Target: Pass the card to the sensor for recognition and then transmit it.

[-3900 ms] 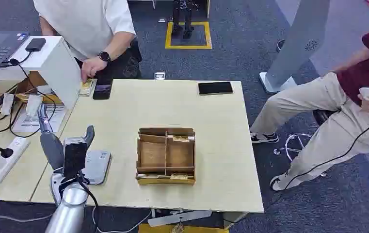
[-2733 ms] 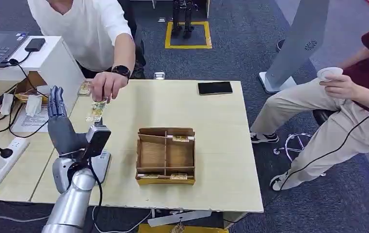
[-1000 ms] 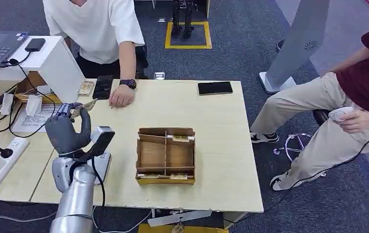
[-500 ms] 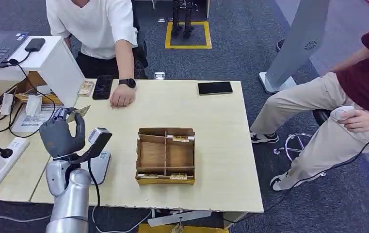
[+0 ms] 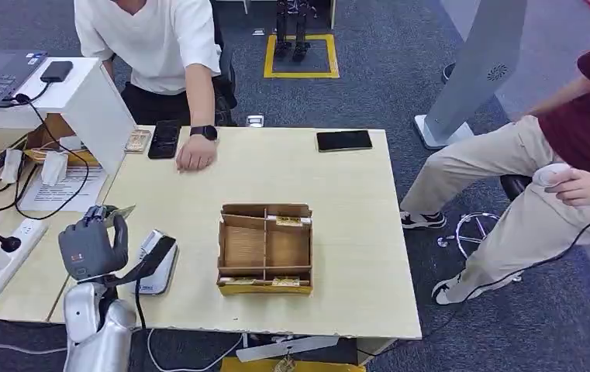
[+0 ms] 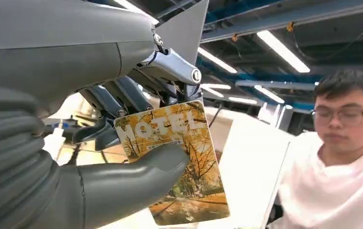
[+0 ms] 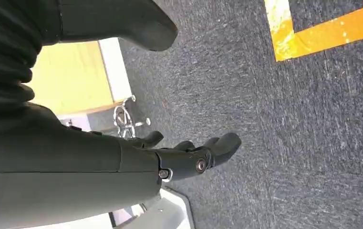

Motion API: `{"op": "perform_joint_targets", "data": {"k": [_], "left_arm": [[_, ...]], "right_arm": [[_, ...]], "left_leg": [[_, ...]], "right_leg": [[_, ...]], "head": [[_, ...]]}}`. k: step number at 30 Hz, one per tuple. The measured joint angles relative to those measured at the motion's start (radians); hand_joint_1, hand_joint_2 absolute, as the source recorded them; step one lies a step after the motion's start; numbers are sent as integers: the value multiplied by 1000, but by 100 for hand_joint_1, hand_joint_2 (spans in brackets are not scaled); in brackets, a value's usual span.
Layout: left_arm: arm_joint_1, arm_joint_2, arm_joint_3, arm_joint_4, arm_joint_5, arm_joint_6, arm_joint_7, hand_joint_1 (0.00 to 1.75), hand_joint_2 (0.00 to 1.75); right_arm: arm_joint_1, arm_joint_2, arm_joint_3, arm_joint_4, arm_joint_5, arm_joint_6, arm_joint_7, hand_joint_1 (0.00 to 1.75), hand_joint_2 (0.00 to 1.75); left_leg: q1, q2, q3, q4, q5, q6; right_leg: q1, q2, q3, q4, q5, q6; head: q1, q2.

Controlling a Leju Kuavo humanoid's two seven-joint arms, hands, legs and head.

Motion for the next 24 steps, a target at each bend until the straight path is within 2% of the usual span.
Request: {"op": "perform_joint_targets", "data": {"k": [2, 12, 19, 24], "left_arm": [[14, 17, -44, 0, -13, 0, 56, 175, 175], [46, 125, -265, 2, -26, 0, 243, 175, 175], [33, 196, -424, 29, -26, 0, 314, 175, 175], [21, 231, -505, 63, -33, -2, 349, 175, 175]], "right_arm": [[0, 0, -1, 0, -1, 3, 0, 0, 175], [5, 0, -15, -16, -22, 15, 0, 0, 175], [6, 0, -22, -27, -20, 23, -1, 0, 175], [9, 0, -24, -32, -20, 25, 0, 0, 175]], "left_leg": [[0, 0, 0, 0, 0, 0], [0, 0, 0, 0, 0, 0], [0, 0, 0, 0, 0, 0], [0, 0, 0, 0, 0, 0]], "right_leg": [[0, 0, 0, 0, 0, 0], [0, 0, 0, 0, 0, 0], [0, 0, -1, 0, 0, 0], [0, 0, -1, 0, 0, 0]], "head": [[0, 0], [0, 0], [0, 0], [0, 0]]}}
